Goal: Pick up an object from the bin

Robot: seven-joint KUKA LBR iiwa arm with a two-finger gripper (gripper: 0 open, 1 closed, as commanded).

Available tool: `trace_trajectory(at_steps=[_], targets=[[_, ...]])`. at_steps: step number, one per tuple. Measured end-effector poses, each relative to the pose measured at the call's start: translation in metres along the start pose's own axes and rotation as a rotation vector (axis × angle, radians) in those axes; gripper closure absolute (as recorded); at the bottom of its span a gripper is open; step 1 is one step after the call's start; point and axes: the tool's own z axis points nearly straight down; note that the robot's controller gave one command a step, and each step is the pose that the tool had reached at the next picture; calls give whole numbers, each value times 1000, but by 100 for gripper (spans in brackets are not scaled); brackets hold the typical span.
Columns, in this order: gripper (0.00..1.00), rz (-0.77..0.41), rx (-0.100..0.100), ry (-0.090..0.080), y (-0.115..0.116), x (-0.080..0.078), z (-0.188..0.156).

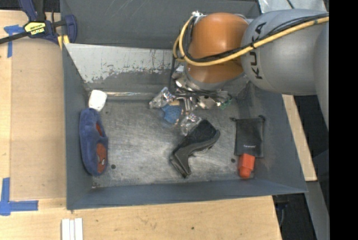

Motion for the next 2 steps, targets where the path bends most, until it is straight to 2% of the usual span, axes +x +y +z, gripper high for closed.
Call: trace_trajectory(at_steps=[1,2], targets=[[100,1,-1,3,0,1,1],[0,1,-1,2,0,1,0]])
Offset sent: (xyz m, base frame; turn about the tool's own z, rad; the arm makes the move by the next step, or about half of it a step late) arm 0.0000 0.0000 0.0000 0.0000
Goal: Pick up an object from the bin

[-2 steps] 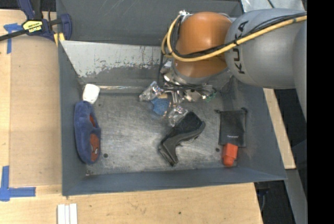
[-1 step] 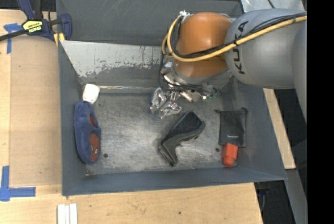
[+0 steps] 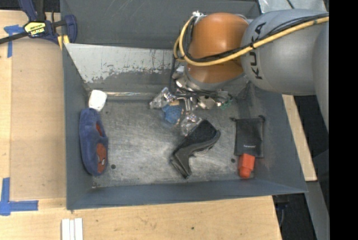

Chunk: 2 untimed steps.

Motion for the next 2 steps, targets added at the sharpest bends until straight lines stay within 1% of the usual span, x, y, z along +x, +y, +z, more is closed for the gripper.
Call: trace_trajectory(at_steps=[1,2], targets=[[100,0,0,1,0,1,0],[100,286,1,4,-19,39,-21]])
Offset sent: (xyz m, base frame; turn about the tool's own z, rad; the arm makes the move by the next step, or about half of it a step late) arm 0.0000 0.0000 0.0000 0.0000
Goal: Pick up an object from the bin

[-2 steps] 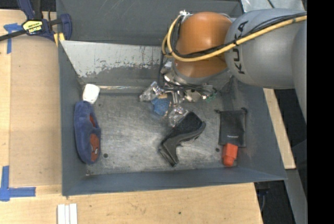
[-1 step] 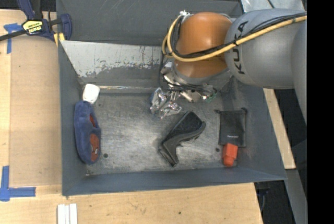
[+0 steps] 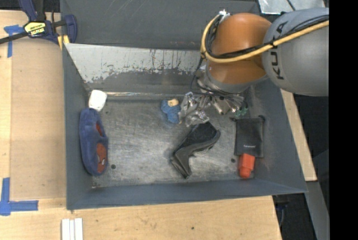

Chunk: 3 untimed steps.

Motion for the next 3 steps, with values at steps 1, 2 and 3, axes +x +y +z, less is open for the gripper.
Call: trace_trajectory(at_steps=[1,2,3], targets=[[0,-2,1,-8,1,-2,-1],[0,-43,5,-17,0,-10,14],[0,-142,0,-5,17,-34,8]])
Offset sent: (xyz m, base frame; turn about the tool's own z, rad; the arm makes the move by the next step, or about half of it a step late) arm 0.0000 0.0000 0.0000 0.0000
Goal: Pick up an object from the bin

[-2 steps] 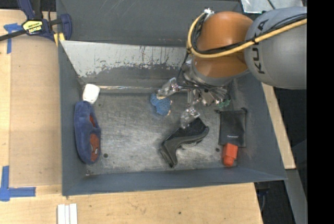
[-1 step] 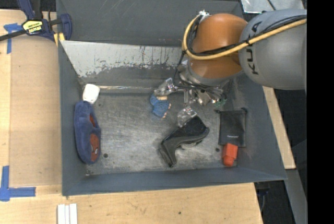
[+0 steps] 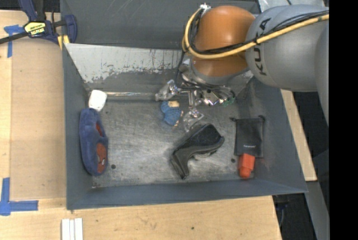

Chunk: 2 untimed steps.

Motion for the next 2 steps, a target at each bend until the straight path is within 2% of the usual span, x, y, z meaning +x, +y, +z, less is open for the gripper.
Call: trace_trajectory(at_steps=[1,2], targets=[[0,-39,-1,-2,-20,1,45],[100,-38,4,-12,-20,-1,41]])
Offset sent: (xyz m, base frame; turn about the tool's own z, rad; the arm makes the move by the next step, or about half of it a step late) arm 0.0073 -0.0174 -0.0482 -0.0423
